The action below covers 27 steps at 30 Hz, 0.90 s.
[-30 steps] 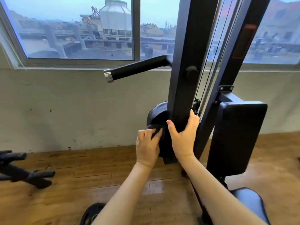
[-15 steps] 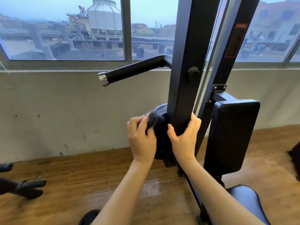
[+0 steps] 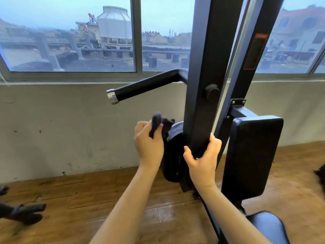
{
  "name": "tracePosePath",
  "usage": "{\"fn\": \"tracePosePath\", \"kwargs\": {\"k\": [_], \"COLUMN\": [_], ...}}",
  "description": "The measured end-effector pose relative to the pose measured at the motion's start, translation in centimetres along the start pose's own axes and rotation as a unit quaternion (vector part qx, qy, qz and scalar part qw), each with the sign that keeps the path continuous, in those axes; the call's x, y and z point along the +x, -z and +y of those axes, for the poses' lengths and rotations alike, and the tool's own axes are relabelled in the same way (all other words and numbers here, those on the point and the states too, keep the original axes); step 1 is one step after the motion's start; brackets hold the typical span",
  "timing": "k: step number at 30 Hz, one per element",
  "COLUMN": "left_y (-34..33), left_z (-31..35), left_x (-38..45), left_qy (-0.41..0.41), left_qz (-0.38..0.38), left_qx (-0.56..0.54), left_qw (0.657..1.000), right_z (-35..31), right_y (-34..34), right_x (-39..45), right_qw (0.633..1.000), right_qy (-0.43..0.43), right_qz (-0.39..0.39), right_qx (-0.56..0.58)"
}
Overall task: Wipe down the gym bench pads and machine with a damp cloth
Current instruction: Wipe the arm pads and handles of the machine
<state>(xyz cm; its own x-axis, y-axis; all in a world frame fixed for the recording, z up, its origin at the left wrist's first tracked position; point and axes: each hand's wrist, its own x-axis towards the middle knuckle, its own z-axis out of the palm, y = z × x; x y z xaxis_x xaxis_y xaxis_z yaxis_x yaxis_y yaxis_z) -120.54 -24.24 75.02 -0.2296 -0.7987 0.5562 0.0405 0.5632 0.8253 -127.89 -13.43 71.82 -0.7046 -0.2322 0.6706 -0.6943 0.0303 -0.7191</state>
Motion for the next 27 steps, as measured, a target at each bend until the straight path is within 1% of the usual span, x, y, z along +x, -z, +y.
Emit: {"fn": "tracePosePath", "kwargs": {"k": [2,3,4,7,8,12,14,15,17,18,19,20,22,23,25,27], "left_y": [-1.6,-2.3,-2.7,-2.5,-2.2,-1.2,-0.9,-0.8,-0.7,-0.6,-0.6,-0.7,-1.0,-1.3,-1.7,-2.2], "left_z": [1.6,1.4,1.0,-0.7,-1.4,-3.7,-5.1,-6.3,-8.3,-9.1,-9.2,-8.8,-6.6,-5.4,-3.4,-3.3], "left_x": [1.3,1.1,0.7,-0.4,-0.7,-2.9,-3.9,-4.2,-5.0,-5.4,-5.4,-5.0,-3.3,-2.4,-1.5,-2.3], "left_qy": [-0.065,-0.082,-0.079,-0.02,-0.008,0.012,0.05,0.083,0.169,0.207,0.234,0.252,0.243,0.228,0.165,0.136], "left_qz": [-0.083,-0.111,-0.117,-0.072,-0.061,-0.064,-0.084,-0.112,-0.179,-0.193,-0.18,-0.141,-0.04,-0.016,-0.029,-0.046], "left_qx": [0.014,0.018,0.009,-0.065,-0.072,-0.039,-0.024,-0.001,0.067,0.079,0.068,0.043,-0.02,-0.053,-0.071,-0.08], "left_qw": [0.994,0.99,0.99,0.995,0.995,0.997,0.995,0.99,0.967,0.956,0.953,0.956,0.969,0.972,0.983,0.986], "right_z": [0.1,0.2,0.1,0.2,0.2,0.5,0.5,0.5,0.7,0.6,0.5,0.4,0.3,0.2,0.1,0.1], "right_y": [0.1,0.1,0.2,0.4,0.4,0.5,0.6,0.6,0.6,0.6,0.5,0.4,0.1,0.0,-0.1,-0.1], "right_x": [0.0,0.1,0.1,0.4,0.5,0.8,1.0,1.1,1.0,0.8,0.7,0.5,0.1,0.0,0.0,0.0], "right_qw": [1.0,1.0,1.0,1.0,1.0,1.0,0.999,0.999,1.0,1.0,1.0,1.0,1.0,1.0,1.0,1.0], "right_qy": [0.006,0.006,0.006,0.01,0.012,0.011,0.013,0.014,0.013,0.013,0.014,0.015,0.012,0.012,0.013,0.016], "right_qz": [0.0,-0.002,-0.002,0.005,0.006,0.017,0.018,0.017,0.007,0.004,0.004,0.003,0.002,0.003,0.006,0.008], "right_qx": [-0.012,-0.014,-0.014,-0.013,-0.011,-0.017,-0.023,-0.025,-0.025,-0.021,-0.015,-0.011,-0.013,-0.016,-0.017,-0.015]}}
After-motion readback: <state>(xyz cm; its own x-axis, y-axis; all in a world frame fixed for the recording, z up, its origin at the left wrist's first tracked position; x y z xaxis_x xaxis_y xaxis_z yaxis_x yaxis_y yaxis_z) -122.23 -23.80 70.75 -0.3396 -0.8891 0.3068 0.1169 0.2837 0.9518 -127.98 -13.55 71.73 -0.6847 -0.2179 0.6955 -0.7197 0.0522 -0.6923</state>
